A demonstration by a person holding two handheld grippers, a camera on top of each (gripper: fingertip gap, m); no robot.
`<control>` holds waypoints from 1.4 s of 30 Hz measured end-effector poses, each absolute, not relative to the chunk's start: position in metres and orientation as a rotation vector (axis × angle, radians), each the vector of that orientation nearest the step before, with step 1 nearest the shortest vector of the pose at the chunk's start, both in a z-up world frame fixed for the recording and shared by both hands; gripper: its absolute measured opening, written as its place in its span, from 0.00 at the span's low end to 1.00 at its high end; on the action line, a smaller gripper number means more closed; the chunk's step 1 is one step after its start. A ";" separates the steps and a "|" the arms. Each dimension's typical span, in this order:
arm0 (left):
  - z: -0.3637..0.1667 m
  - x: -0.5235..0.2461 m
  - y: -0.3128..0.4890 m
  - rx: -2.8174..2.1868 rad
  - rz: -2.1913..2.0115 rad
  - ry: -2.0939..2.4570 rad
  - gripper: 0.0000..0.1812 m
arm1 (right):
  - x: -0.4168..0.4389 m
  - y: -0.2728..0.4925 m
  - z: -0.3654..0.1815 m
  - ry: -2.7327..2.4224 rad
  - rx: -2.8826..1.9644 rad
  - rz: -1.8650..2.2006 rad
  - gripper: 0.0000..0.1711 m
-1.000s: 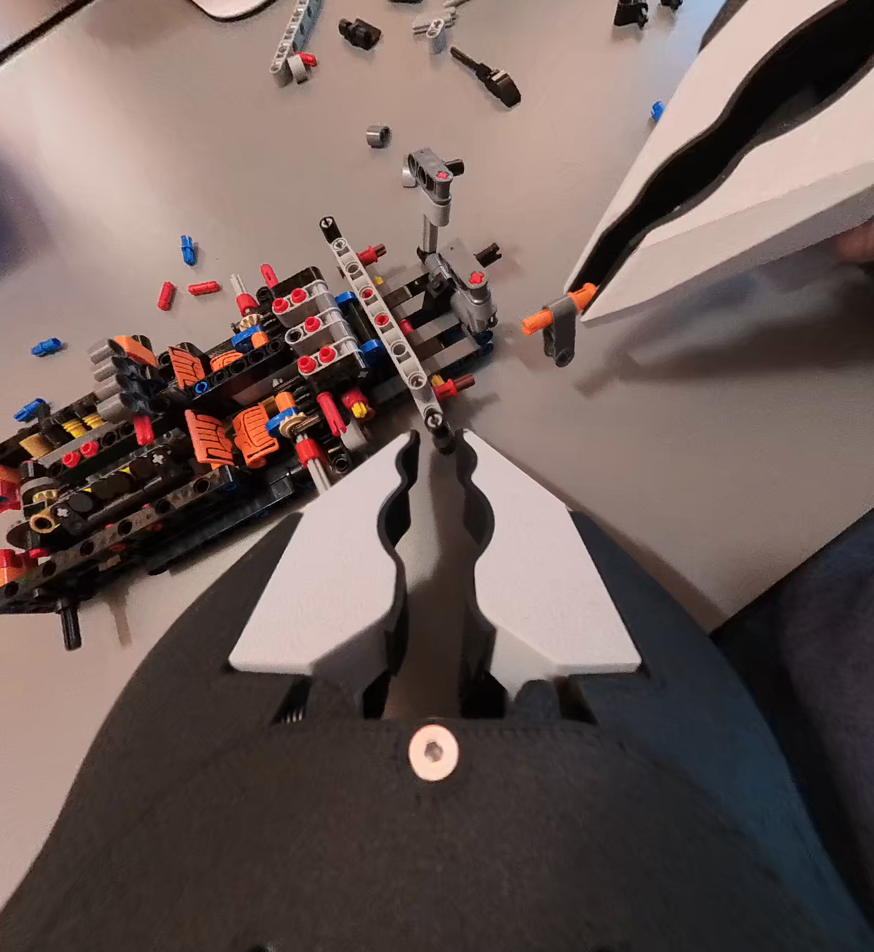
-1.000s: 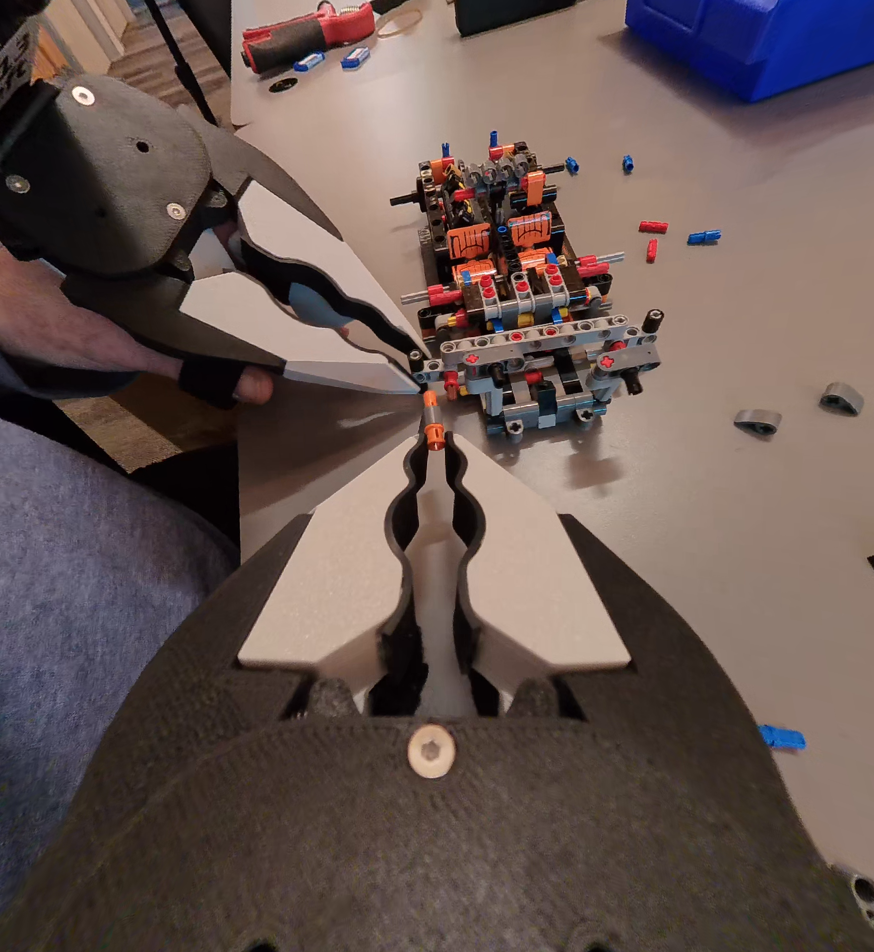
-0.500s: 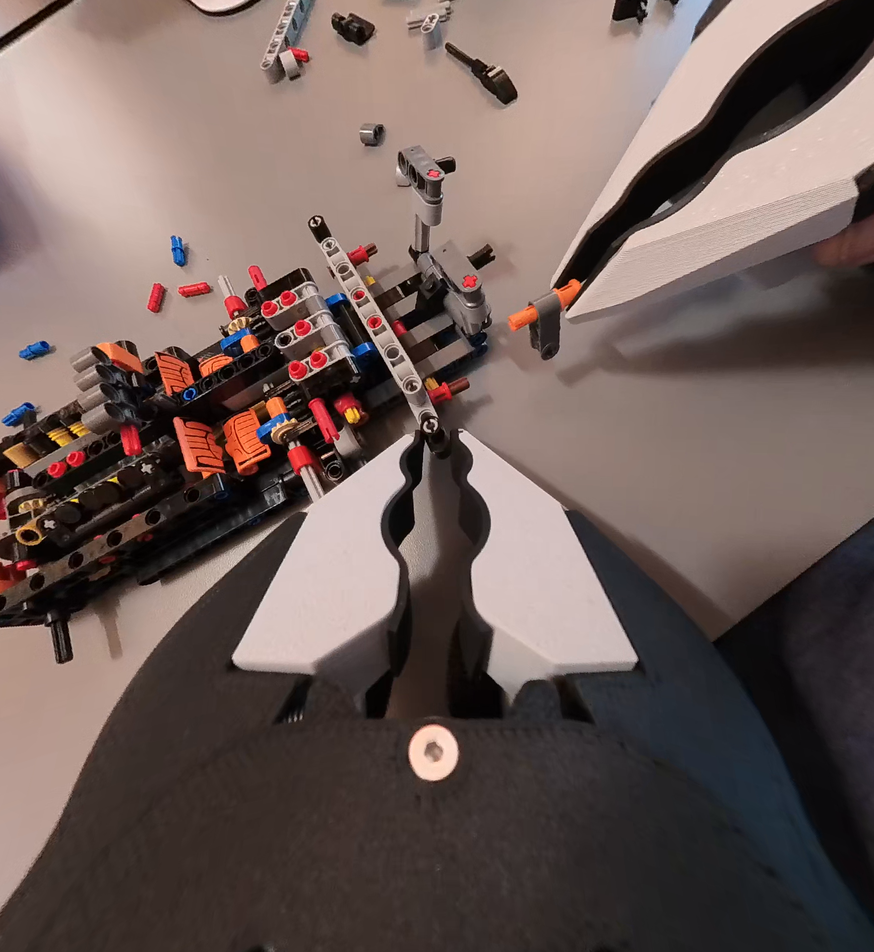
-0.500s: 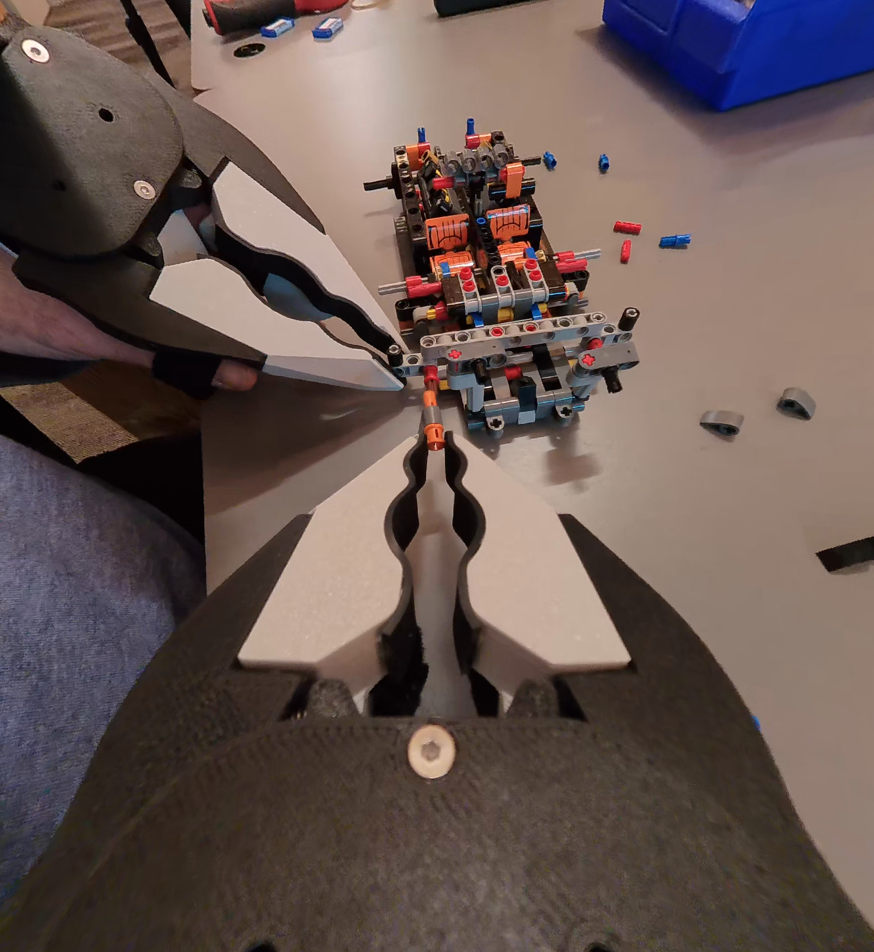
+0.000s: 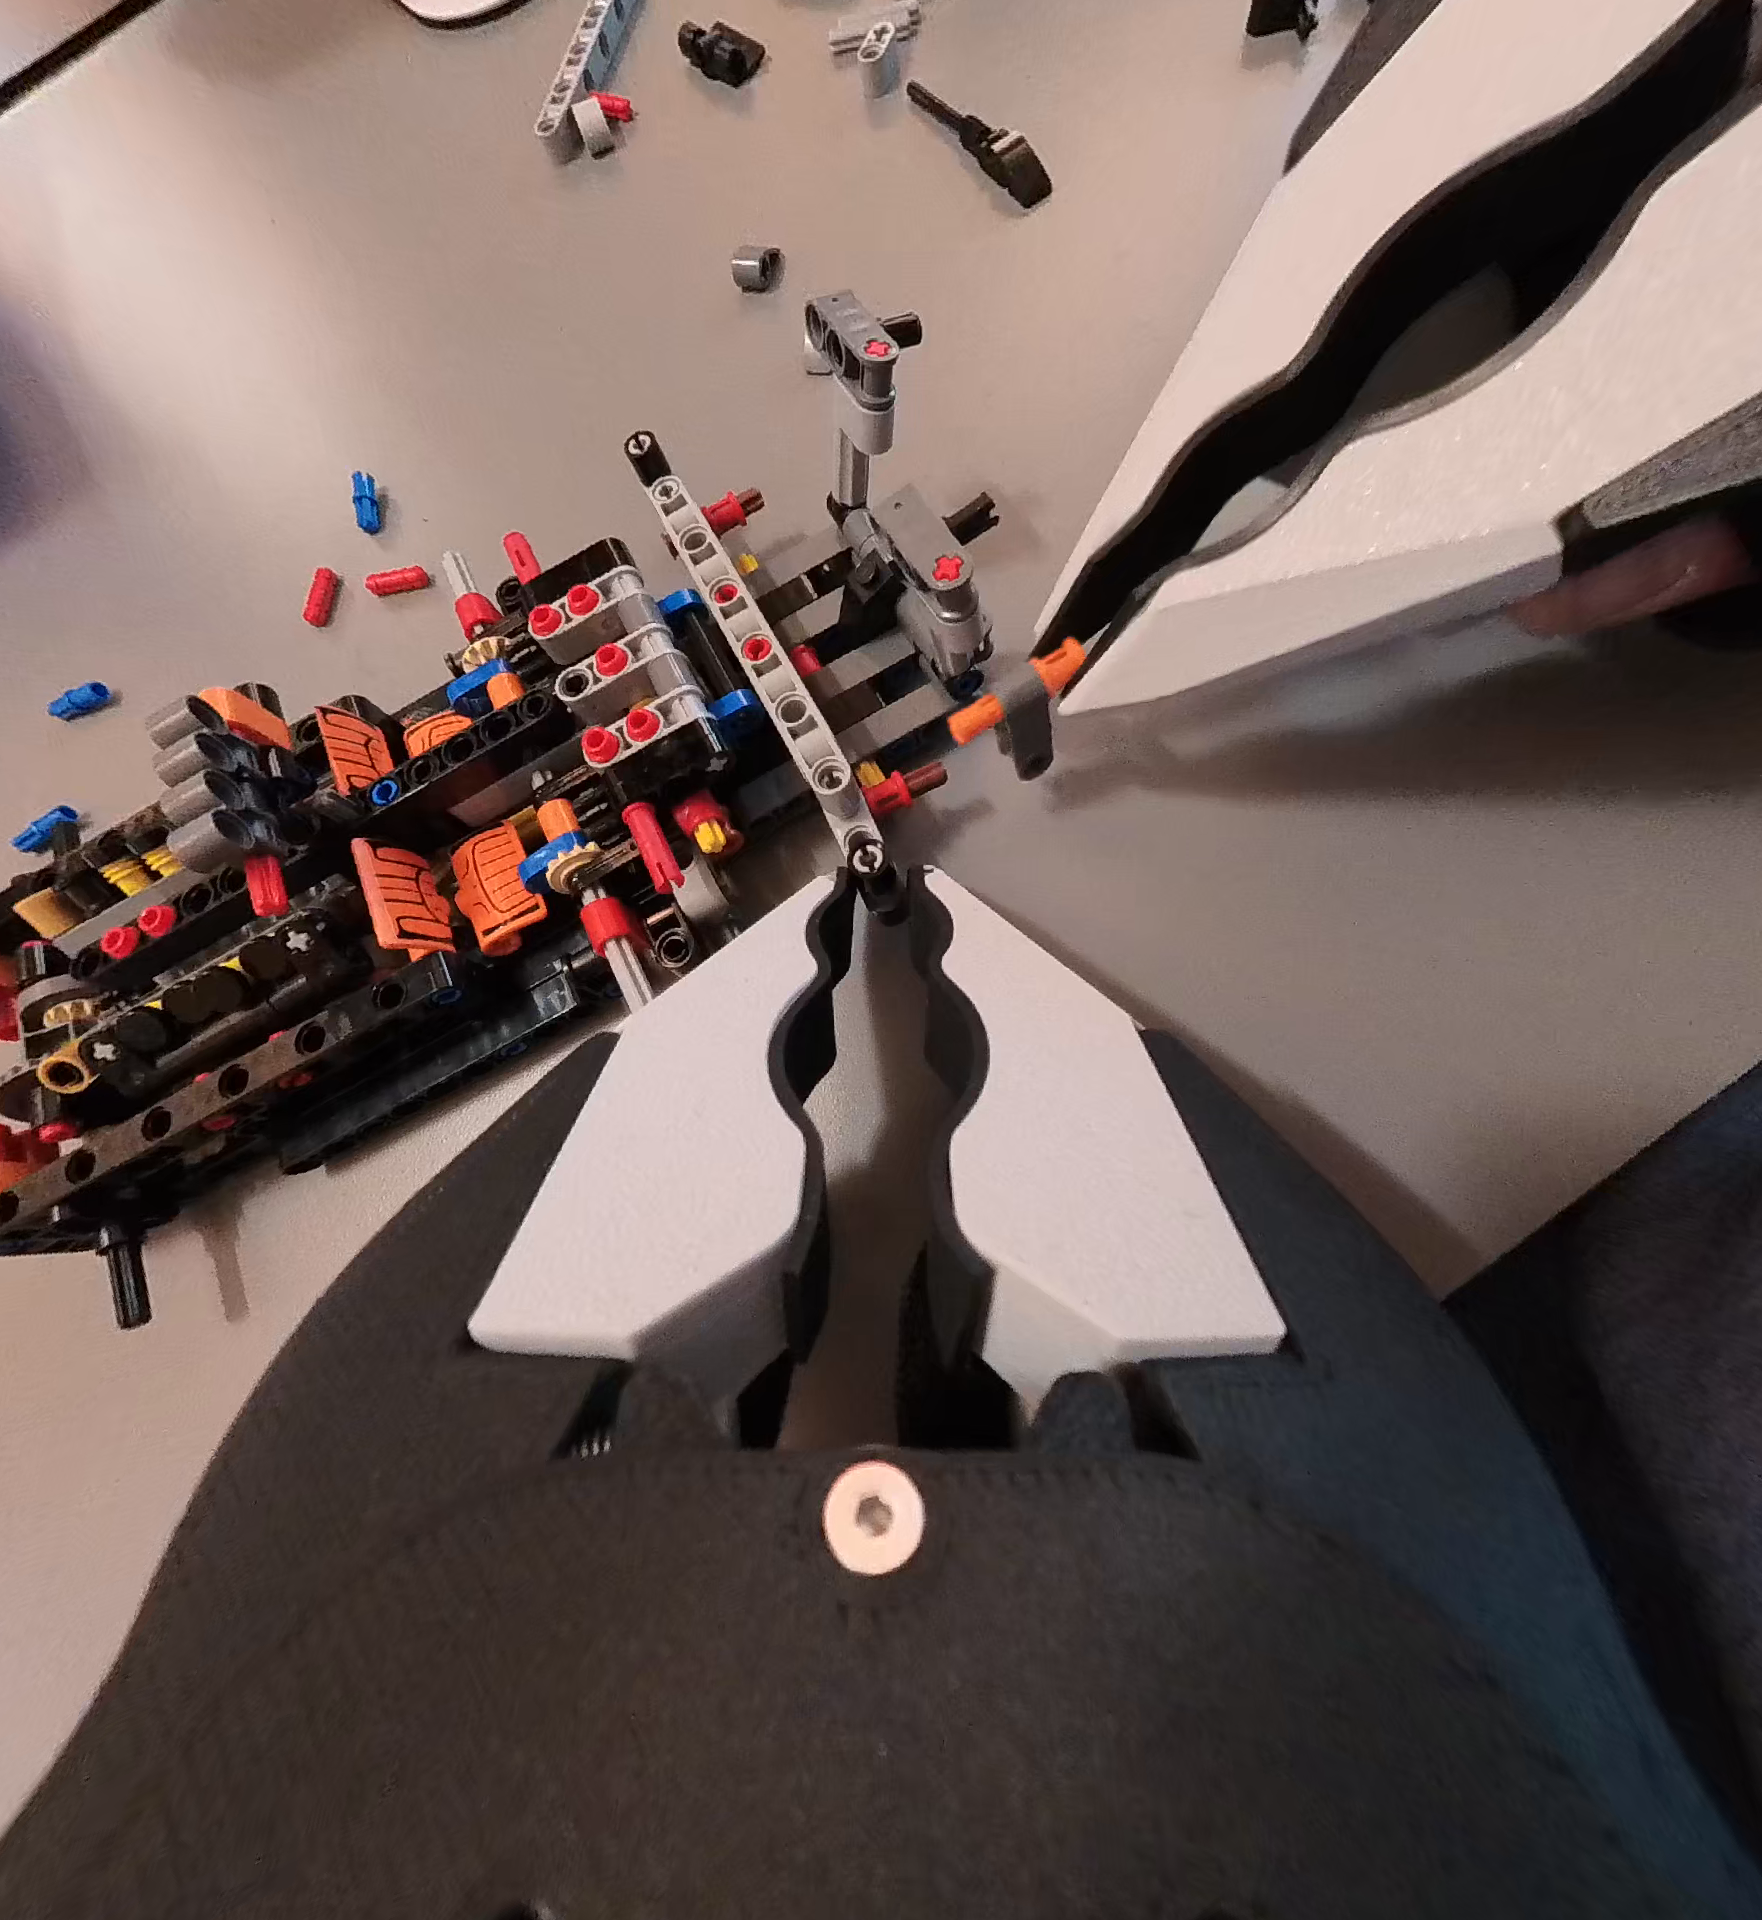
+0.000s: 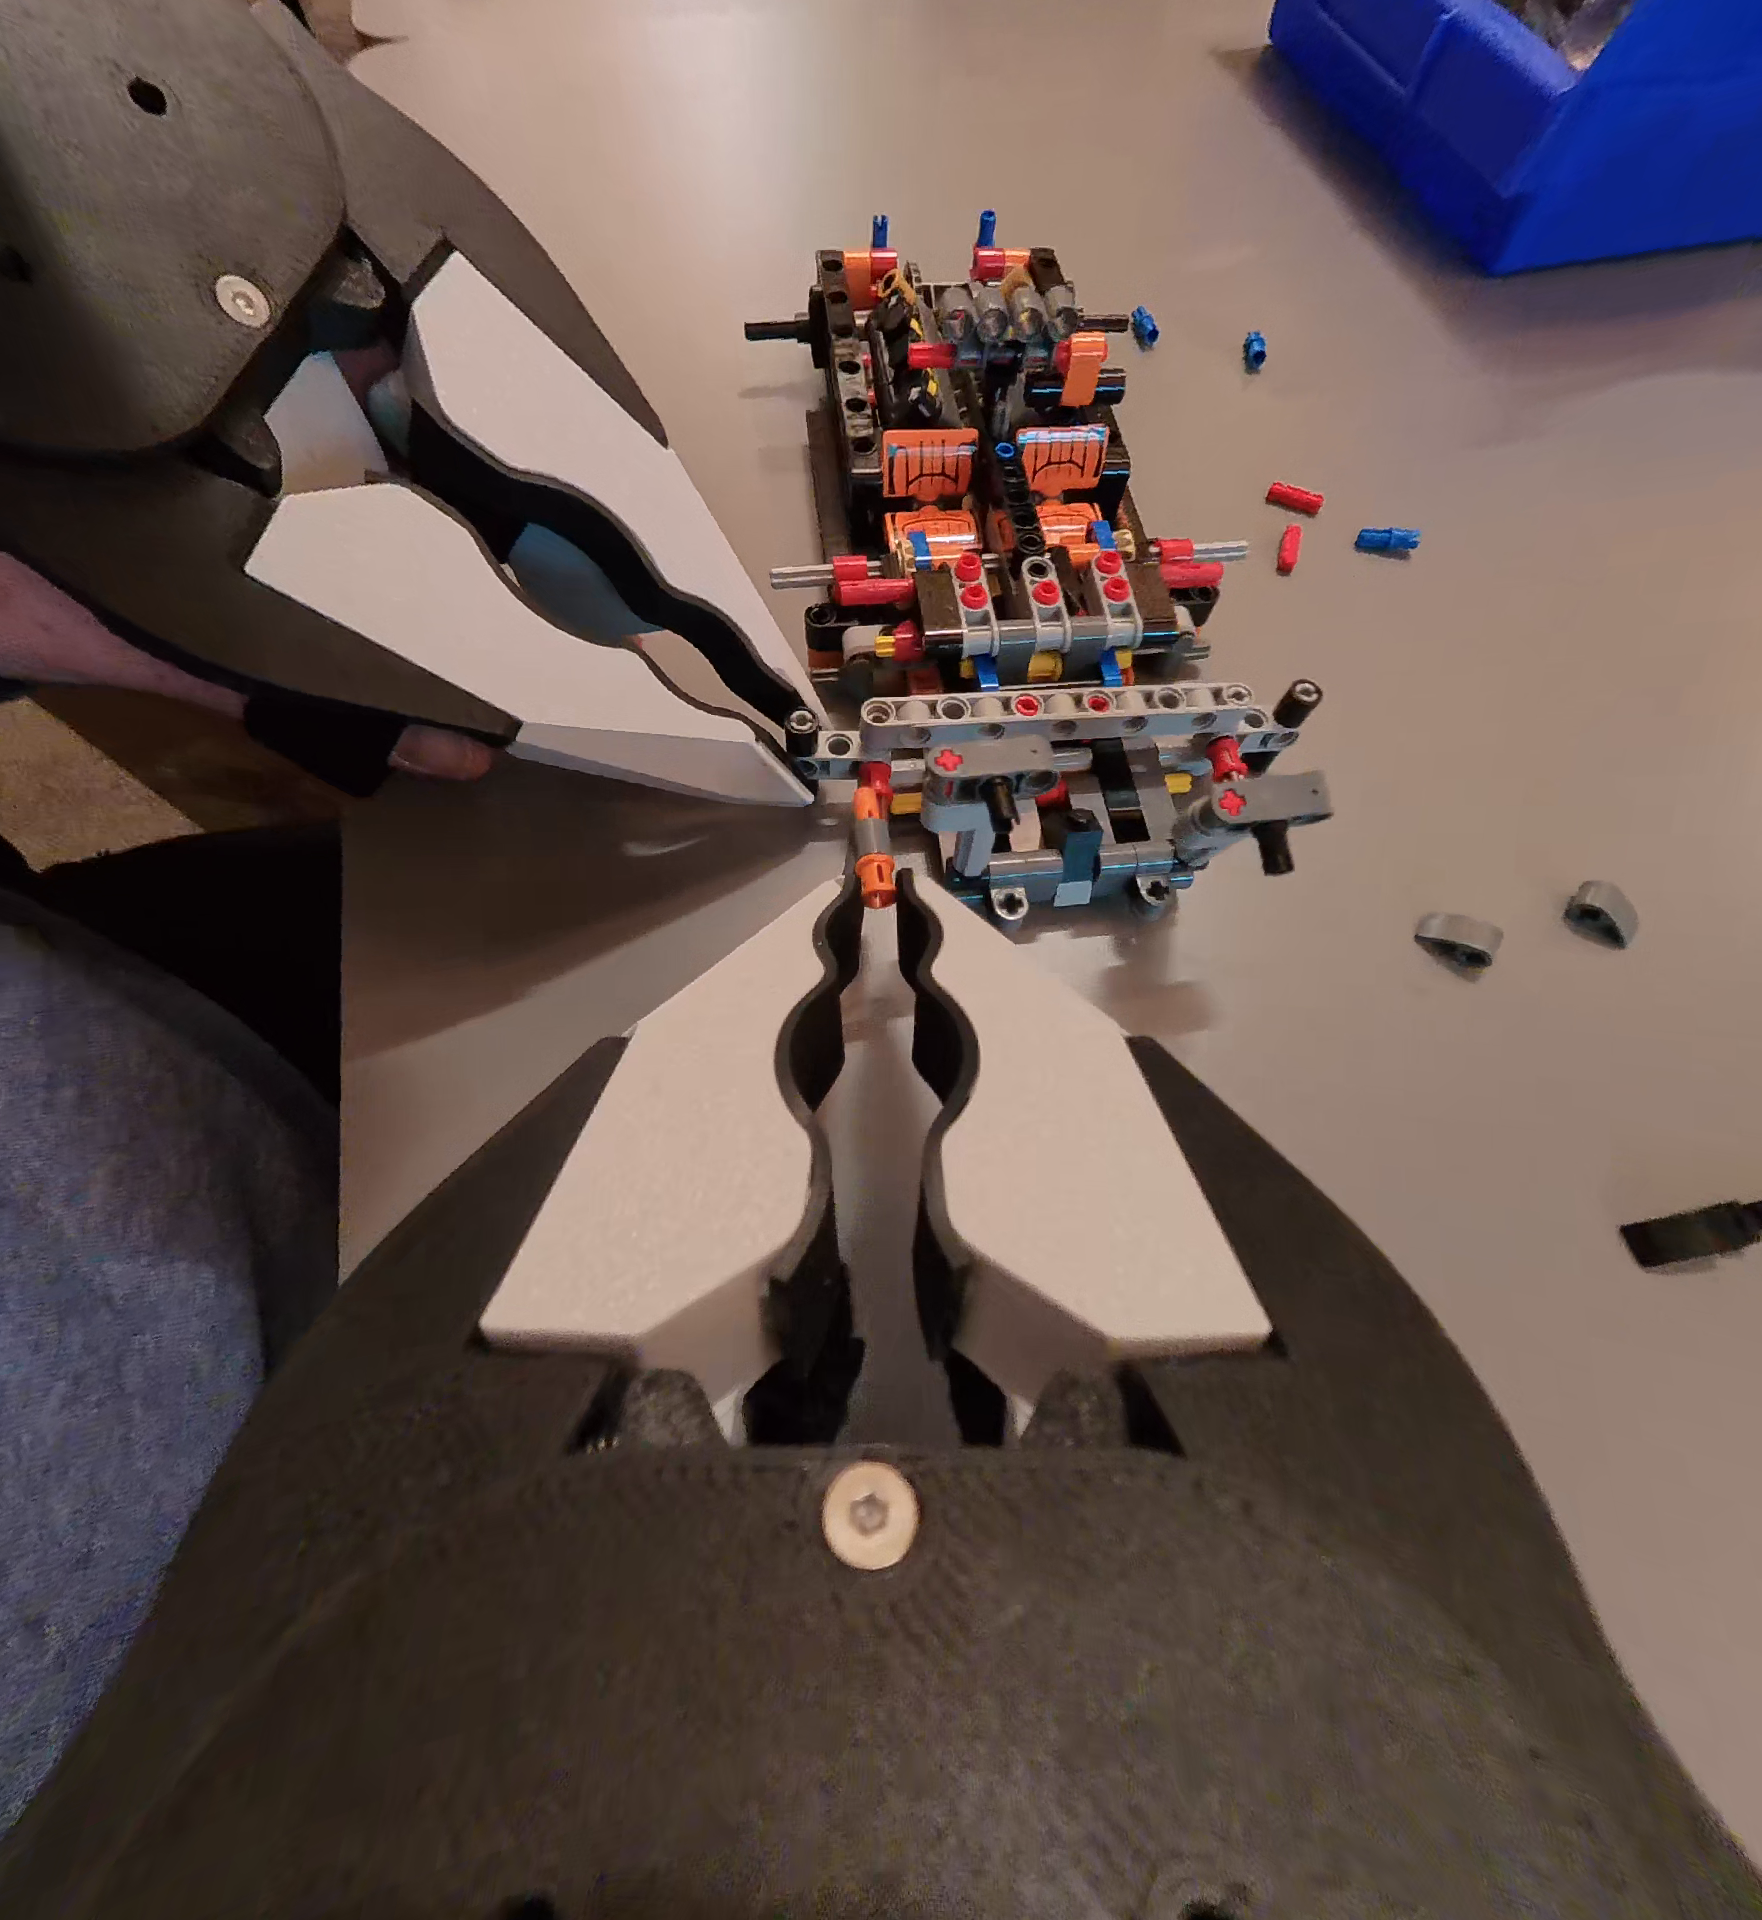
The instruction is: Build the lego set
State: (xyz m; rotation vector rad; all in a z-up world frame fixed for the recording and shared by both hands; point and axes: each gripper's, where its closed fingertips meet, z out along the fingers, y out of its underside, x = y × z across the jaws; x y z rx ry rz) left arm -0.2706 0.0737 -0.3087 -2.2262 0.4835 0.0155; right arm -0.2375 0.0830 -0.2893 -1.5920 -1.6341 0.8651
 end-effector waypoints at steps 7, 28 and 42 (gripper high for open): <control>-0.309 -0.272 0.073 -2.229 0.032 0.457 0.05 | -0.227 0.088 -0.289 -1.651 -1.587 0.882 0.03; -0.310 -0.271 0.079 -2.247 0.065 0.409 0.05 | -0.246 0.093 -0.293 -1.729 -1.486 0.799 0.02; -0.310 -0.273 0.080 -2.243 0.096 0.377 0.04 | -0.252 0.095 -0.295 -1.750 -1.501 0.837 0.02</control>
